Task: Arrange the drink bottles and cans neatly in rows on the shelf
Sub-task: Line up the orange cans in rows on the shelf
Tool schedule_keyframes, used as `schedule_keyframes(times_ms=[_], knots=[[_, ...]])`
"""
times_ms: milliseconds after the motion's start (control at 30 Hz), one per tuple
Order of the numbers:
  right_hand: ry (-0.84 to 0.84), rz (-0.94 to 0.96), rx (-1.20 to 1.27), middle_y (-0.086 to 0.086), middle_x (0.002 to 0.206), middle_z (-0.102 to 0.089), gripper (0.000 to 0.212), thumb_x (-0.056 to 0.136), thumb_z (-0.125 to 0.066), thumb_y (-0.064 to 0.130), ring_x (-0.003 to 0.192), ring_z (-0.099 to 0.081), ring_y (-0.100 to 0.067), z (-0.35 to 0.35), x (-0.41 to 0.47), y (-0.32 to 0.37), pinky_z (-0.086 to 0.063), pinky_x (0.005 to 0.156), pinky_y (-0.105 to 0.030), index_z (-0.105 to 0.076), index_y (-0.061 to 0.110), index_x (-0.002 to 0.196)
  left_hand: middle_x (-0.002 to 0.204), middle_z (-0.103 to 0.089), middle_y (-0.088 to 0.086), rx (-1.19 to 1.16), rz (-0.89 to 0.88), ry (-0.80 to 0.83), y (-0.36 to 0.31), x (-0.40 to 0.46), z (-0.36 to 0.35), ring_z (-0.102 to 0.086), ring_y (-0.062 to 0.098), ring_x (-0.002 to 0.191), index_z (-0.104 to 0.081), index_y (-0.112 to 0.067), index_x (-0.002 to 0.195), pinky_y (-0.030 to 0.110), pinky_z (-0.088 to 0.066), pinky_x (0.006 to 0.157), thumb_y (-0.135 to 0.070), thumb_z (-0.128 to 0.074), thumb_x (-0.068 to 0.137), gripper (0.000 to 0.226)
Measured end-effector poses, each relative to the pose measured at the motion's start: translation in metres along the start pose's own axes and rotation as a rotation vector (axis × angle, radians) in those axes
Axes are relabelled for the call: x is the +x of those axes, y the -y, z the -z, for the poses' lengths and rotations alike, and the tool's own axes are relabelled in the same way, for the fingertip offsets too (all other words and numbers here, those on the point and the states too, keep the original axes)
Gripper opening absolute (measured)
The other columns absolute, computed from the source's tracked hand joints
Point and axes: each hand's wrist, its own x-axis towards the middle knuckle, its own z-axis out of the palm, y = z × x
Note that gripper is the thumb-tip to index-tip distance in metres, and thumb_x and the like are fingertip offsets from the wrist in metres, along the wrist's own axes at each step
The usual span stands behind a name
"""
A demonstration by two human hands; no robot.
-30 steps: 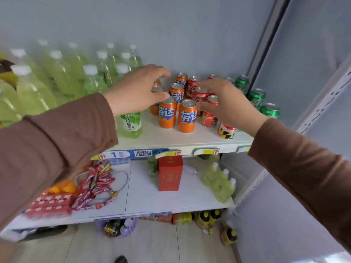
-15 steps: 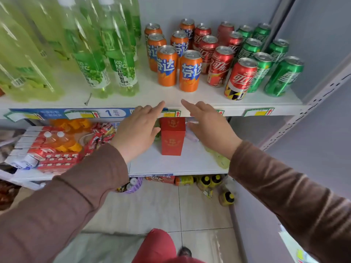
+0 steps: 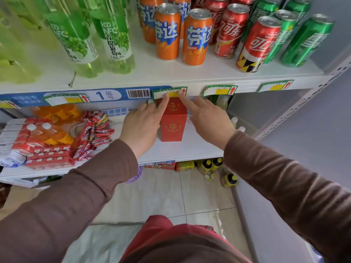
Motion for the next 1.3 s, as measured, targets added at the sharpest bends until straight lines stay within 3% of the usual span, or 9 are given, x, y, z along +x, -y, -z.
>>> schedule_keyframes(times_ms=[400, 600, 733, 833, 967, 1100, 1300], knots=[[-0.083, 0.015, -0.135, -0.007, 0.112, -0.061, 0.090, 0.097, -0.063, 0.025, 0.092, -0.063, -0.029, -0.006, 0.001, -0.004, -0.045, 0.059, -0.037, -0.002, 0.033, 0.163, 0.110, -0.059, 0.007, 0.090, -0.029, -0.063, 0.017, 0.004, -0.003, -0.055, 0.030, 0.101, 0.000, -0.027, 0.161, 0.044, -0.050, 0.072, -0.016, -0.063, 0.091, 0.095], [-0.065, 0.004, -0.083, -0.006, 0.116, -0.060, 0.084, 0.099, -0.059, 0.028, 0.098, -0.063, -0.029, 0.003, 0.000, -0.001, -0.041, 0.061, -0.036, -0.006, 0.034, 0.163, 0.120, -0.057, 0.008, 0.002, -0.015, -0.027, 0.008, 0.003, 0.009, -0.054, 0.029, 0.109, 0.000, -0.025, 0.161, 0.042, -0.047, 0.072, -0.029, -0.057, 0.097, 0.085], [-0.063, -0.038, 0.096, -0.007, 0.113, -0.059, 0.065, 0.101, -0.053, 0.022, 0.094, -0.063, -0.032, 0.021, 0.001, -0.001, -0.044, 0.060, -0.036, -0.028, 0.033, 0.160, 0.128, -0.058, 0.005, -0.142, -0.002, -0.001, 0.006, 0.003, 0.025, -0.055, 0.026, 0.115, -0.014, -0.026, 0.160, 0.040, -0.048, 0.071, -0.029, -0.053, 0.100, 0.072], [-0.096, -0.083, 0.262, -0.006, 0.111, -0.059, 0.054, 0.100, -0.051, 0.016, 0.096, -0.062, -0.030, 0.042, 0.001, -0.006, -0.051, 0.067, -0.040, -0.044, 0.029, 0.153, 0.123, -0.060, 0.003, -0.261, -0.024, -0.049, 0.009, 0.006, 0.046, -0.056, 0.026, 0.114, -0.037, -0.026, 0.154, 0.040, -0.050, 0.076, -0.024, -0.053, 0.100, 0.056], [-0.238, -0.172, 0.459, -0.004, 0.110, -0.062, 0.044, 0.096, -0.064, 0.015, 0.095, -0.062, -0.023, 0.065, 0.004, -0.018, -0.054, 0.079, -0.041, -0.059, 0.018, 0.140, 0.114, -0.057, 0.006, -0.347, -0.037, -0.182, 0.018, 0.027, 0.077, -0.052, 0.028, 0.110, -0.055, -0.021, 0.139, 0.044, -0.050, 0.082, -0.020, -0.059, 0.097, 0.043], [-0.317, -0.275, 0.582, -0.007, 0.126, -0.059, 0.056, 0.093, -0.072, 0.020, 0.100, -0.054, -0.013, 0.080, 0.022, -0.027, -0.051, 0.088, -0.034, -0.051, 0.015, 0.145, 0.131, -0.053, 0.010, -0.392, -0.054, -0.267, 0.025, 0.055, 0.100, -0.046, 0.031, 0.121, -0.048, -0.015, 0.143, 0.040, -0.041, 0.102, -0.018, -0.064, 0.093, 0.053], [-0.299, -0.341, 0.764, -0.010, 0.154, -0.044, 0.088, 0.088, -0.080, 0.027, 0.133, -0.051, -0.023, 0.083, 0.060, -0.037, -0.045, 0.108, -0.039, -0.029, 0.014, 0.158, 0.149, -0.041, 0.012, -0.449, -0.038, -0.339, 0.030, 0.103, 0.126, -0.039, 0.031, 0.136, -0.035, -0.012, 0.151, 0.039, -0.030, 0.116, -0.020, -0.066, 0.092, 0.067]])
